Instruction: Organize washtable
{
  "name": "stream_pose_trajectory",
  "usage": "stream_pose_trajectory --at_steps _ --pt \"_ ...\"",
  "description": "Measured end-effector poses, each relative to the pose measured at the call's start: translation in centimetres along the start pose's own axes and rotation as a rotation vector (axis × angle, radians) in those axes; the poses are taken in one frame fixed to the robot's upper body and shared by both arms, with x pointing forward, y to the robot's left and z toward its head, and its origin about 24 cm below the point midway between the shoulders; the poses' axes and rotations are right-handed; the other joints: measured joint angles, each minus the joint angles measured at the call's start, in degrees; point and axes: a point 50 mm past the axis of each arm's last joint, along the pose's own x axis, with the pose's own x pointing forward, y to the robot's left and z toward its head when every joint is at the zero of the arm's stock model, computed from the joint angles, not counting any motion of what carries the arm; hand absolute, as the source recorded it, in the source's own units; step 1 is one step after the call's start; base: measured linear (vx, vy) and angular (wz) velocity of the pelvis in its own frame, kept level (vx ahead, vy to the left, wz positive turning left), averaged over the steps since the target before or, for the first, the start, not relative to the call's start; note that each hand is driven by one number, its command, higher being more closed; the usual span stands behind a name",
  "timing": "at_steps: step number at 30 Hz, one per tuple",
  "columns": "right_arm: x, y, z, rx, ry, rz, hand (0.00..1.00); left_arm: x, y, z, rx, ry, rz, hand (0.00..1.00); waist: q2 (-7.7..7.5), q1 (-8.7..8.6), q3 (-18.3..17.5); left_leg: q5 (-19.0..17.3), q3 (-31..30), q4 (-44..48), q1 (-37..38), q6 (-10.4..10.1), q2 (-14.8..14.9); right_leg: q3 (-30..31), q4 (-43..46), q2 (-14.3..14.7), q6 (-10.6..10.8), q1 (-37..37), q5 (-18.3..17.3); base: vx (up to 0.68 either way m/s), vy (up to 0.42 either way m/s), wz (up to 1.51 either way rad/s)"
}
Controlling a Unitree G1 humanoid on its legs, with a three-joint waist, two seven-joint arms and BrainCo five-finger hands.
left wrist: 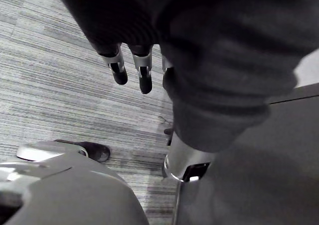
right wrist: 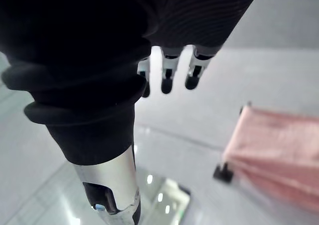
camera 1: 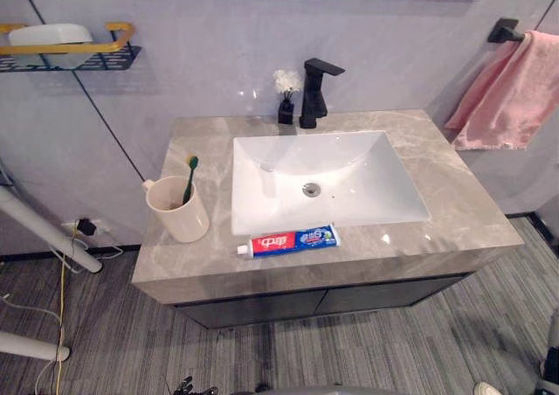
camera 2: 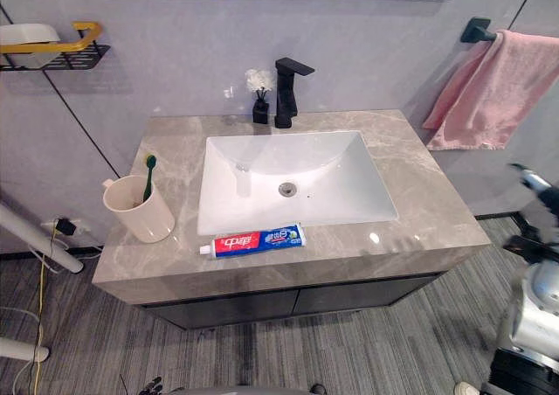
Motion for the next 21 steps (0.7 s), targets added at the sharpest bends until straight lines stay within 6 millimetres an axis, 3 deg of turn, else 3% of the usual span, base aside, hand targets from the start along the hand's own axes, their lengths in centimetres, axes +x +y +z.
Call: stream_pose_trajectory --at_steps 1,4,6,8,14,21 --pt "0.1 0.6 0.0 0.003 0.0 0.043 0.0 0.0 0.0 0.0 -0.005 0.0 0.0 0.0 -0.04 0.27 0.02 0.15 -0.35 -0.12 -0.06 0.01 -0.1 -0.39 0.0 -0.06 0.01 0.04 0.0 -0.03 -0.011 0.24" --pt "1.0 5.8 0.2 0.054 -0.014 0.317 0.0 -0.2 0.1 -0.3 -0.021 0.002 -0.015 0.0 -0.24 0.89 0.15 1.11 -1.81 -0.83 -0.44 0.17 -0.5 -1.88 0.01 -0.37 0.03 0.04 -0.02 -0.02 -0.004 0.26" --pt "0.7 8.5 0.7 0.092 -0.03 0.463 0.0 -0.2 0.1 -0.3 -0.036 -0.001 -0.019 0.0 -0.38 1.47 0.22 1.33 -2.36 -0.81 -0.88 0.2 -0.54 -2.46 0.01 -0.37 0.02 -0.06 -0.02 -0.02 -0.006 0.18" --pt "-0.5 10.9 0.9 0.126 -0.032 0.613 0.0 -0.2 0.1 -0.1 -0.048 -0.012 -0.031 0.0 -0.68 3.34 0.39 1.35 -2.61 -0.81 -1.04 0.2 -0.53 -2.69 0.01 -0.34 0.02 -0.09 -0.01 0.0 -0.003 0.07" --pt "-1.6 12.3 0.6 0.238 0.005 0.711 0.0 -0.1 0.5 0.2 -0.065 -0.029 -0.022 0.0 -1.81 3.69 1.08 1.52 -3.79 -0.8 -1.87 0.46 -1.05 -3.99 0.01 -0.7 0.02 -0.36 -0.01 0.01 0.013 0.11" --pt "-4.4 15.4 -0.2 0.355 0.104 0.903 0.0 -0.1 0.8 0.5 -0.022 -0.035 -0.033 0.0 -2.9 3.8 1.76 1.61 -3.98 -0.81 -2.75 0.57 -1.23 -4.16 0.1 -0.84 0.03 -0.78 -0.01 0.0 0.0 0.0"
